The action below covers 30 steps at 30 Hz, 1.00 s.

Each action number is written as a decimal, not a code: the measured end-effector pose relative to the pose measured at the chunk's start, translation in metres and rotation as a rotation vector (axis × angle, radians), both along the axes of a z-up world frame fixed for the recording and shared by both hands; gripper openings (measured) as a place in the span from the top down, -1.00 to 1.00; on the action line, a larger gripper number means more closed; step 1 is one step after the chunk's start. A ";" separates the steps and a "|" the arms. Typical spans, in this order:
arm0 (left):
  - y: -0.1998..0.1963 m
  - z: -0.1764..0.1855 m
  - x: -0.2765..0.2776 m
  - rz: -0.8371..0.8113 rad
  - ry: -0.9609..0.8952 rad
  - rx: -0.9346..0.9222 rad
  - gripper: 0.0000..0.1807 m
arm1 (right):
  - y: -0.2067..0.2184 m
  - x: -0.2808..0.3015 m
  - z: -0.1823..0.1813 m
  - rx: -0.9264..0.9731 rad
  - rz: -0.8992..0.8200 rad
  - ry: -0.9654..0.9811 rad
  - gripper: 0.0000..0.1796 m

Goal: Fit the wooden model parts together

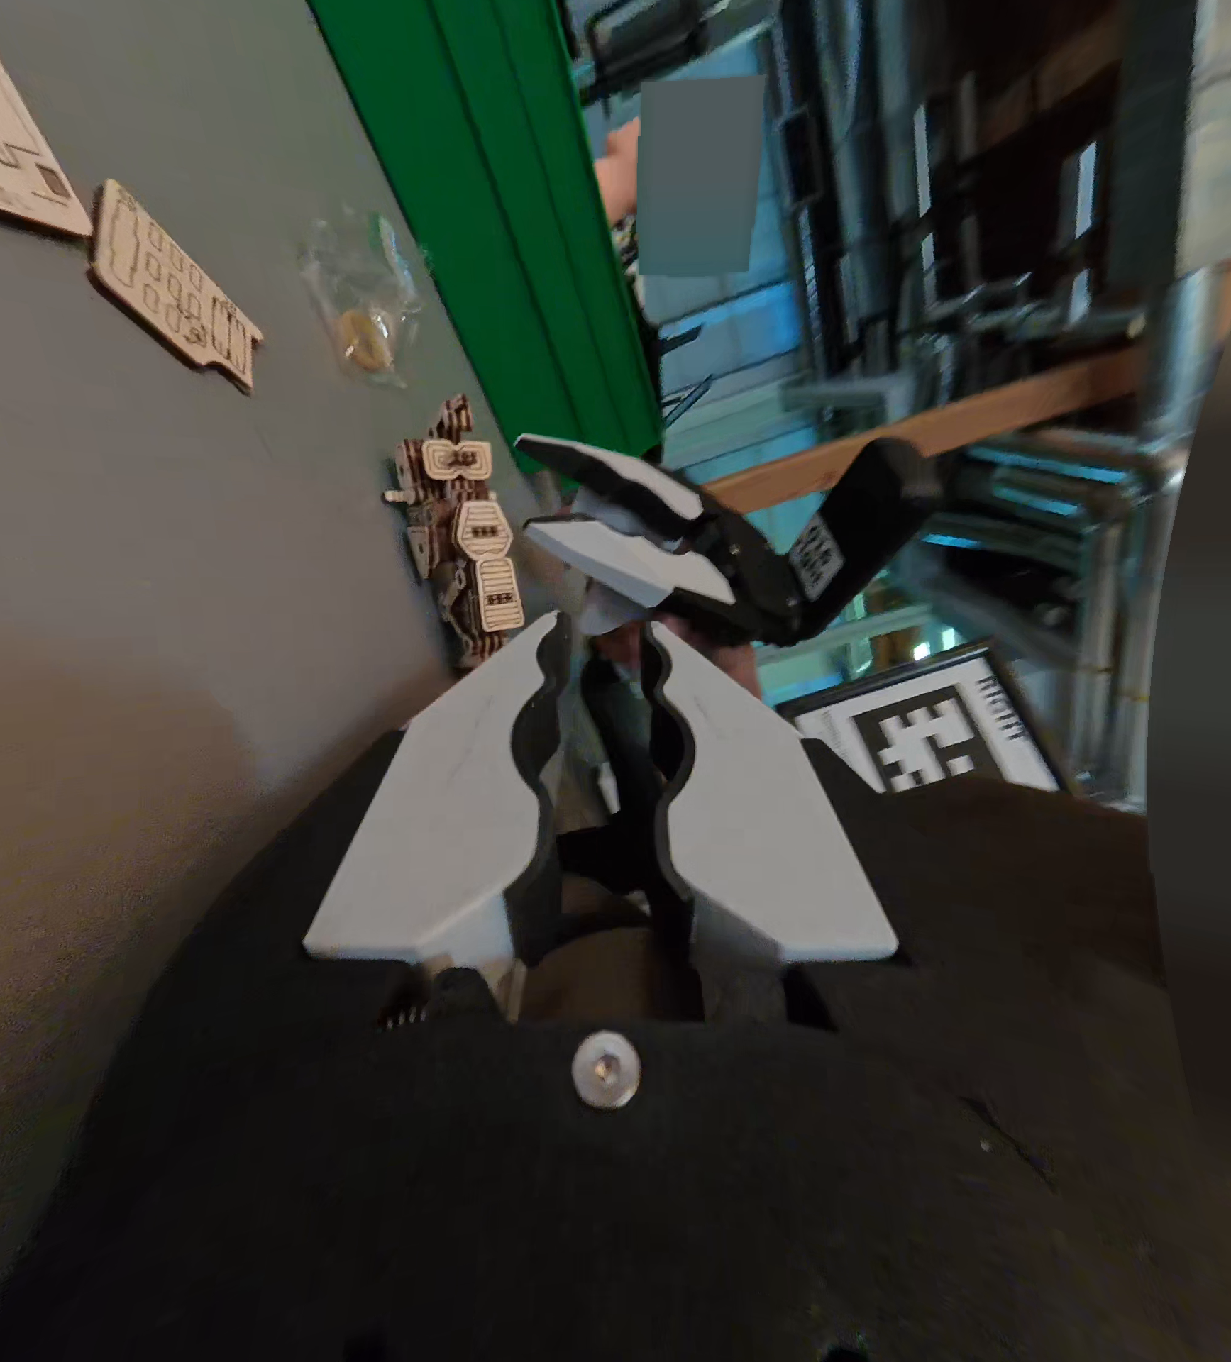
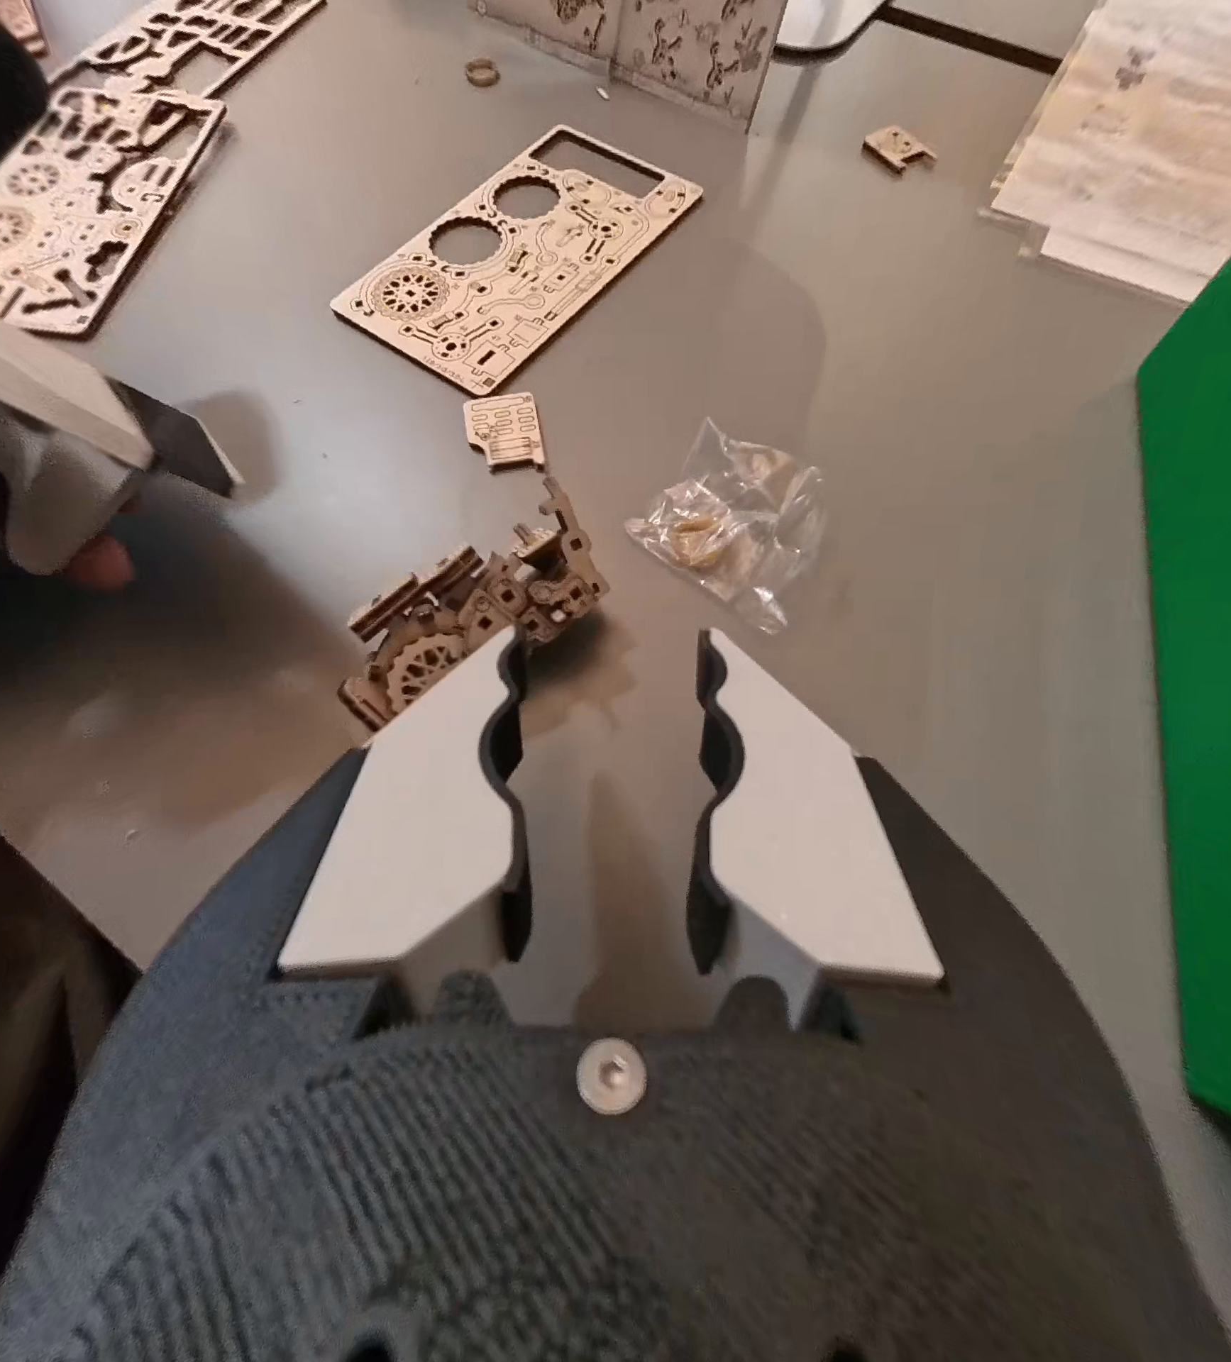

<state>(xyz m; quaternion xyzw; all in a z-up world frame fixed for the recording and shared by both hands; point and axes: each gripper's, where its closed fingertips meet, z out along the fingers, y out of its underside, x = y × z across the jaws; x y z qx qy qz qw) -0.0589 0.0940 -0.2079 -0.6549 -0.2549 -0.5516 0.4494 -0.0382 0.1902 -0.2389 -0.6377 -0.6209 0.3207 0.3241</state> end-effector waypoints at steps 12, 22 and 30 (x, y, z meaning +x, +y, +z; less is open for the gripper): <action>0.022 -0.039 0.019 -0.089 0.445 -0.196 0.60 | -0.010 0.003 0.004 -0.038 0.064 0.003 0.56; 0.040 -0.046 0.014 -0.083 0.441 -0.240 0.77 | -0.015 0.005 0.000 0.015 0.096 -0.021 0.56; 0.040 -0.039 0.001 -0.025 0.189 -0.204 0.83 | -0.005 0.003 0.006 0.008 0.053 0.017 0.58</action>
